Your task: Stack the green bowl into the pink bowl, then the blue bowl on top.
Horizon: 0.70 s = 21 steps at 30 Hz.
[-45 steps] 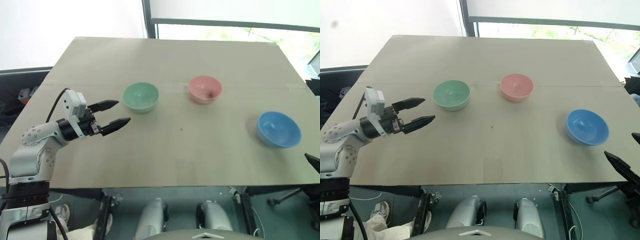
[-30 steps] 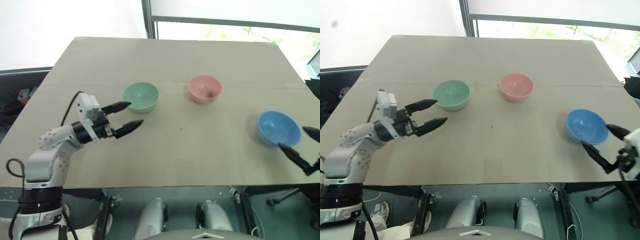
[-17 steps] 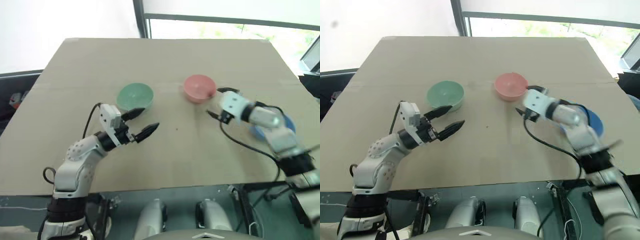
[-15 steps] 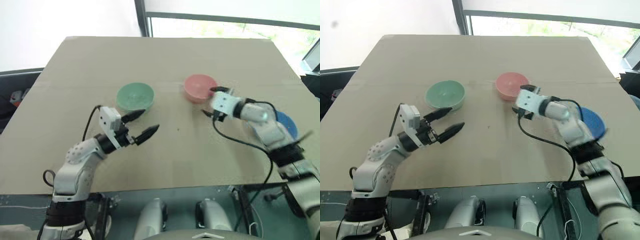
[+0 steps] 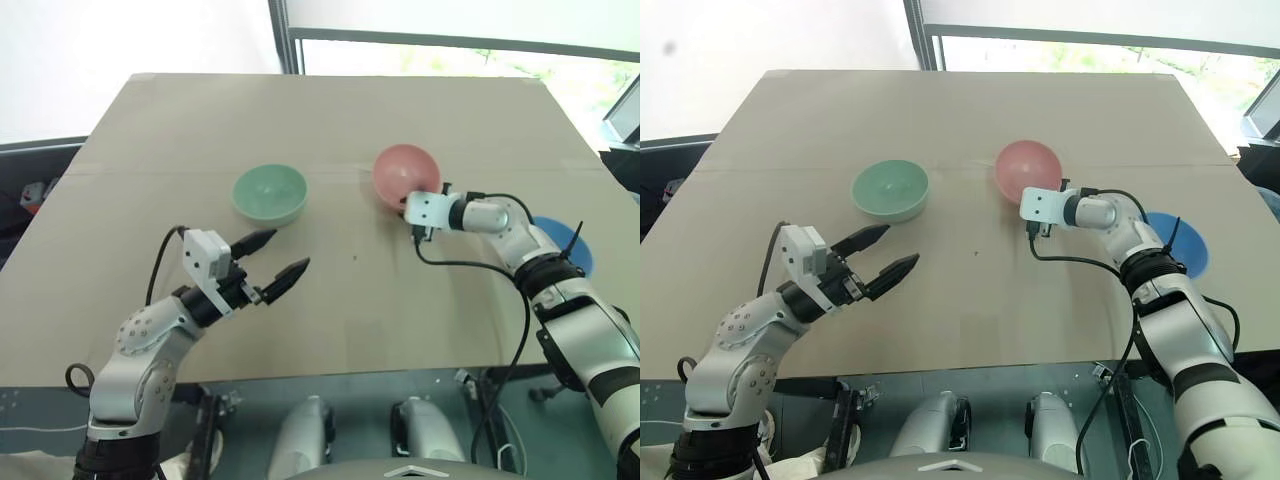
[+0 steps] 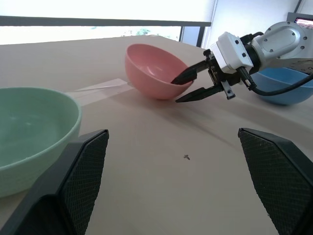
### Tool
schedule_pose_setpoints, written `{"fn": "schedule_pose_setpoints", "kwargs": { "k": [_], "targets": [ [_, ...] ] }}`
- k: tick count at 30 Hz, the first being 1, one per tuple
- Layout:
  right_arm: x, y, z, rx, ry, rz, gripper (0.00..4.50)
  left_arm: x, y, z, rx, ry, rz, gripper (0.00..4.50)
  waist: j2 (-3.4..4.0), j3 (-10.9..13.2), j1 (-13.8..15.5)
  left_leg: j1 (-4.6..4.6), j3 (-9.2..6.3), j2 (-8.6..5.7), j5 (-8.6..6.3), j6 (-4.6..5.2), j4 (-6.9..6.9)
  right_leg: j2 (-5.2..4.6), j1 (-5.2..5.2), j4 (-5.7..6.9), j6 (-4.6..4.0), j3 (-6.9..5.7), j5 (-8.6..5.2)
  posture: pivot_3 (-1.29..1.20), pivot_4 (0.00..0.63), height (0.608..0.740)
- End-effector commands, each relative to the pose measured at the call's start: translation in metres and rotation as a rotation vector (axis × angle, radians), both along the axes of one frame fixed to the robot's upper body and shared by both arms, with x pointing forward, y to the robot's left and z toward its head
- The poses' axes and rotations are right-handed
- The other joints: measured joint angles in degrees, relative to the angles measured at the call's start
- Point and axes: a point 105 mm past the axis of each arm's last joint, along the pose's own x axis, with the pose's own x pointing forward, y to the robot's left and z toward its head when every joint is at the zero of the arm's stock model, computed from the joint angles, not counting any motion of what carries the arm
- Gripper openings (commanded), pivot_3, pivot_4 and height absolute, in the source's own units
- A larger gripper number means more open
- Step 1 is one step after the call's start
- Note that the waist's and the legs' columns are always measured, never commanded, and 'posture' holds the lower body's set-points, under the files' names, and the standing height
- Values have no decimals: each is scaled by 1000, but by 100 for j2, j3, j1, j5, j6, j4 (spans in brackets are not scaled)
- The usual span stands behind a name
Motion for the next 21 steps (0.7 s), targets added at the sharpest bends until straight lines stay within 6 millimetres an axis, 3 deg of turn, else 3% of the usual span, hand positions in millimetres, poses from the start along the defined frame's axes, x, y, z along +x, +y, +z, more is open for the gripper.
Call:
{"fn": "schedule_pose_setpoints", "kwargs": {
  "k": [1,4,10,13,16,21],
  "targets": [
    [1,8,27,22,-80,47,73,-3,-3,14,-6,-62,-10,4500,0,0,3,0,1,0,0,0,-1,0,0,-1,0,1,0,0,150,740],
    [-17,18,34,101,-7,126,73,0,-2,13,-2,-61,-8,4500,3,2,10,-3,1,0,0,1,-3,-1,-2,-2,0,1,0,0,150,740],
    [-107,35,23,134,256,316,73,10,6,12,2,-38,52,4500,9,4,93,-27,-40,3,-2,2,-6,-11,7,-5,0,-41,0,0,150,740],
    [-122,33,9,107,309,275,73,13,6,13,5,-43,65,4500,8,5,83,-23,-38,-4,-4,5,6,-16,12,-6,0,-40,0,0,150,740],
    [-118,25,-3,77,316,192,938,20,4,18,13,-48,69,4500,8,4,72,3,-40,-5,-4,5,13,-15,32,-4,-1,-41,0,0,150,740],
    [-119,22,11,120,280,144,3113,37,11,29,140,-91,196,4500,6,4,90,15,-46,-6,-2,3,12,-8,43,-1,-3,-42,1,0,150,740]
  ]
}}
